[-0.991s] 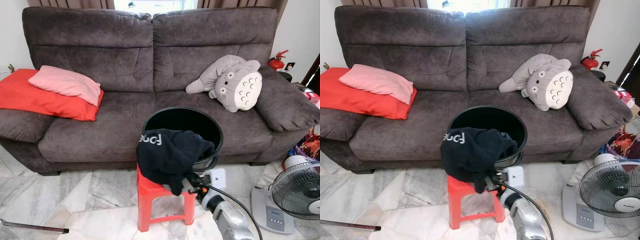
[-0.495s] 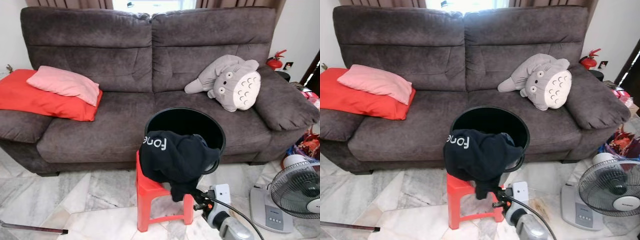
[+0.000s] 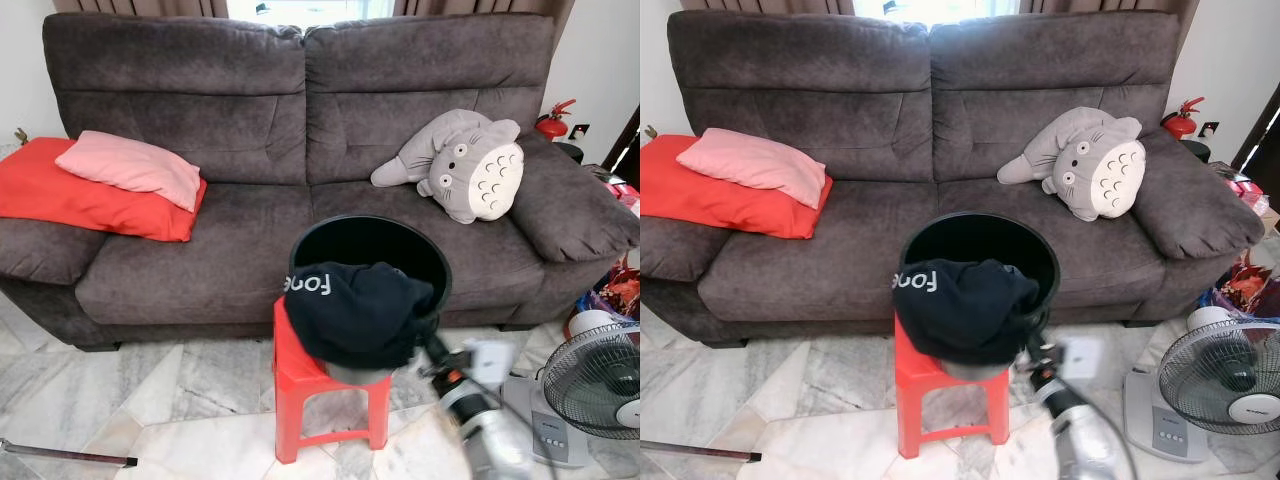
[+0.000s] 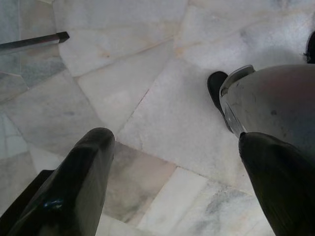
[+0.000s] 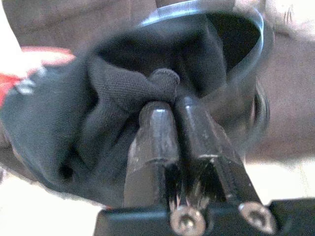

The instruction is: Hang hanger

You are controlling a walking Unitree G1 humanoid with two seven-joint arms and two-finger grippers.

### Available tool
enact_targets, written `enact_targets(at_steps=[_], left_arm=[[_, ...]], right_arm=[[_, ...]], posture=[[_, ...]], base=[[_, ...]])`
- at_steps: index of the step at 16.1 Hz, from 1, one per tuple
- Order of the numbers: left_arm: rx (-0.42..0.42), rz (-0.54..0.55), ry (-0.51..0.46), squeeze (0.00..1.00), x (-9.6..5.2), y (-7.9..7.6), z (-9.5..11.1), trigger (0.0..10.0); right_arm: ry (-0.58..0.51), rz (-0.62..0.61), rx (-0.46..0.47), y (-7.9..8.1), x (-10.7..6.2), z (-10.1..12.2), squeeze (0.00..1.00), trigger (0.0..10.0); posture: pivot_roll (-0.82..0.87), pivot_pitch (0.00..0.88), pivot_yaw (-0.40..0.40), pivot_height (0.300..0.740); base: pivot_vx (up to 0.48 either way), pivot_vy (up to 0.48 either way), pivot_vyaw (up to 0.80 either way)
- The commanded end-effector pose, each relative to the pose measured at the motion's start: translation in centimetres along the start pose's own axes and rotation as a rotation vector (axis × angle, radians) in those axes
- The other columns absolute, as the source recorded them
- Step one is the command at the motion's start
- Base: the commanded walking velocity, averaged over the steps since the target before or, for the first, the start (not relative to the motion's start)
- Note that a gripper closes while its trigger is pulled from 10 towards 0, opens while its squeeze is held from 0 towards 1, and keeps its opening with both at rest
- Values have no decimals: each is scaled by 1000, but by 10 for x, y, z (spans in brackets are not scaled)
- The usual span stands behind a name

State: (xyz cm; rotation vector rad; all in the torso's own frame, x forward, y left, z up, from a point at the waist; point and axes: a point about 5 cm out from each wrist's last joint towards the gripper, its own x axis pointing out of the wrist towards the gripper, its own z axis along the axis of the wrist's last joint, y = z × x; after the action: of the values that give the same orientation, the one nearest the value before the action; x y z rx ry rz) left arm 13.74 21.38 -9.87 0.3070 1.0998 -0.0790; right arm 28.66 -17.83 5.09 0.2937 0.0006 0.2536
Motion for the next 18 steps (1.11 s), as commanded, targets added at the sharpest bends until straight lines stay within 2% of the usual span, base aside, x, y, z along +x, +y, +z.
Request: enact_targets(at_steps=[1,3,4,7,8,9,10,12,14,18], left_arm=[[8,-1,27,0,-1,0,-8,10000],[6,0,34,0,-2,1,-13,10000],[5,-2,37,0,-3,0,-15,10000],[5,-15,58,0,-5,-8,-28,10000],[3,-19,63,0,-6,-11,-31,10000],[1,-18,64,0,-6,-12,-32,10000],[1,-20,67,0,-6,-16,-33,10000],[3,-22,65,0,-5,-16,-28,10000],[5,-20,55,0,-3,-14,-20,10000],[-1,-15,40,0,-1,-12,-11,10000]], right_arm=[[-55,29,12,6,3,18,0,0],[-115,64,11,13,5,43,0,0],[-135,50,19,11,7,49,0,0],[-152,-57,14,-12,13,69,0,0],[-108,-111,-36,-23,14,74,0,0],[-95,-146,-56,-30,15,78,0,0],[-96,-222,-66,-44,16,86,0,0],[-102,-259,-79,-53,20,94,0,0],[-63,-244,-91,-52,29,94,0,0],[-44,-172,-75,-36,43,87,0,0]], posture=[[-75,19,23,740],[-77,24,20,740],[-77,24,20,740],[-87,26,22,740],[-83,27,22,740],[-83,24,22,740],[-86,26,27,740],[-90,26,30,740],[-87,26,31,740],[-81,24,34,740]], base=[[0,0,0],[0,0,0],[0,0,0],[0,0,0],[0,0,0],[0,0,0],[0,0,0],[0,0,0],[0,0,0],[0,0,0]])
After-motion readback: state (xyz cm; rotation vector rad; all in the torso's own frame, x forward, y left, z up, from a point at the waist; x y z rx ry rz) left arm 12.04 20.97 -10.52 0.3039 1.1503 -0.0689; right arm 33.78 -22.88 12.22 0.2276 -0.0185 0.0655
